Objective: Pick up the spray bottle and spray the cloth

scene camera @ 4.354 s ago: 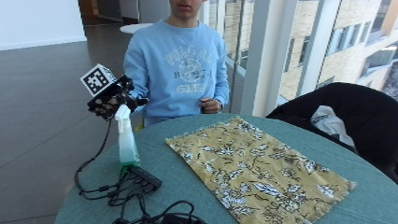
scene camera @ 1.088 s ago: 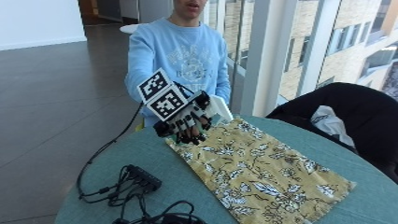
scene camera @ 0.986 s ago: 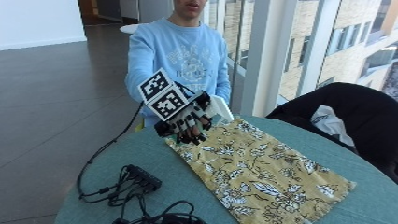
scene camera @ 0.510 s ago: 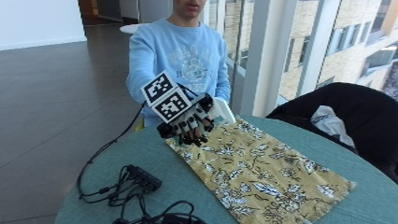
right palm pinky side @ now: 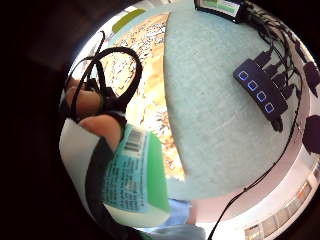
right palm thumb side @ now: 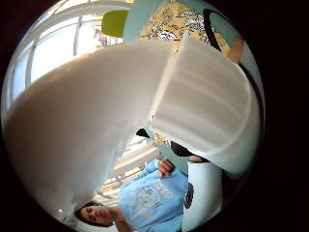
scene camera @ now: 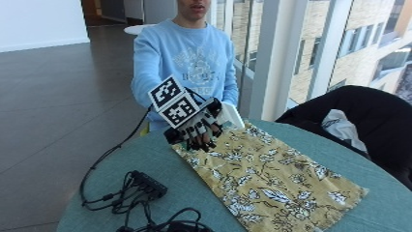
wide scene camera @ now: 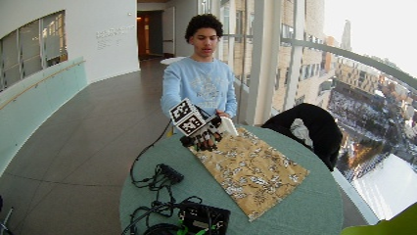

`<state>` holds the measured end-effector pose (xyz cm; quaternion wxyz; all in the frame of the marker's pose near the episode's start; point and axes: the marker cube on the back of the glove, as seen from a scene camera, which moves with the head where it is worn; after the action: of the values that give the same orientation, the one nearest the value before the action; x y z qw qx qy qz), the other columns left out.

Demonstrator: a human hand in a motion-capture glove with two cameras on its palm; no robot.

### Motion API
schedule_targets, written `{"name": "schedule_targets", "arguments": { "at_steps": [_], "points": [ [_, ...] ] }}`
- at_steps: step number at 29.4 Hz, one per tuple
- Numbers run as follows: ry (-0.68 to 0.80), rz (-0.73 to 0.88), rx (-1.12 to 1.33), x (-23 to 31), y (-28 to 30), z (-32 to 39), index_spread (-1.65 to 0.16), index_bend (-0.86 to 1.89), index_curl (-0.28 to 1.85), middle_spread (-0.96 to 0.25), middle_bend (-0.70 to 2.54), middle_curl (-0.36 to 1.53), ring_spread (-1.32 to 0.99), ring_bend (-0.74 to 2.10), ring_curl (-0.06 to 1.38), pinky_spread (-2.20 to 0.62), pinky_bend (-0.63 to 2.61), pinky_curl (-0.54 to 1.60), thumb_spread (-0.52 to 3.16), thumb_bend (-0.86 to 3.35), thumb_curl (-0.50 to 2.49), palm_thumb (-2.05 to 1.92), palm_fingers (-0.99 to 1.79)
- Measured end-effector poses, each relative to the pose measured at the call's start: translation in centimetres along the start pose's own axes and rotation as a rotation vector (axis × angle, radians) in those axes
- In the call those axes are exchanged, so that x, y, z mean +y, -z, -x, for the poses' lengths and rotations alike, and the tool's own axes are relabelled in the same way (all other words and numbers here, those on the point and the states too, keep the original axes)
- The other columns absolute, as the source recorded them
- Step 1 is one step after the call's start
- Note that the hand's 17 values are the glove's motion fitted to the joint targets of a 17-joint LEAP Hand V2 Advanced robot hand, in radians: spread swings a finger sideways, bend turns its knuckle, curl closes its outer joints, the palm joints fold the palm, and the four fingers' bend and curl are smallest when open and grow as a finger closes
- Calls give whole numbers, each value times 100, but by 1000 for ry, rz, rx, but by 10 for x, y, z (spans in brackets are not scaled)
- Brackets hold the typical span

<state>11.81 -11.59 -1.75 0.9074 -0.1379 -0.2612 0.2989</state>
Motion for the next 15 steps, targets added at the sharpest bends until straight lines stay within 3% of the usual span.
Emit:
{"name": "schedule_targets", "arguments": {
  "at_steps": [15],
  "points": [
    [72,9,-53,5,-13,24,-24,14,41,-8,20,46,-4,51,38,6,28,37,68,-3,67,95,114]
  ]
}}
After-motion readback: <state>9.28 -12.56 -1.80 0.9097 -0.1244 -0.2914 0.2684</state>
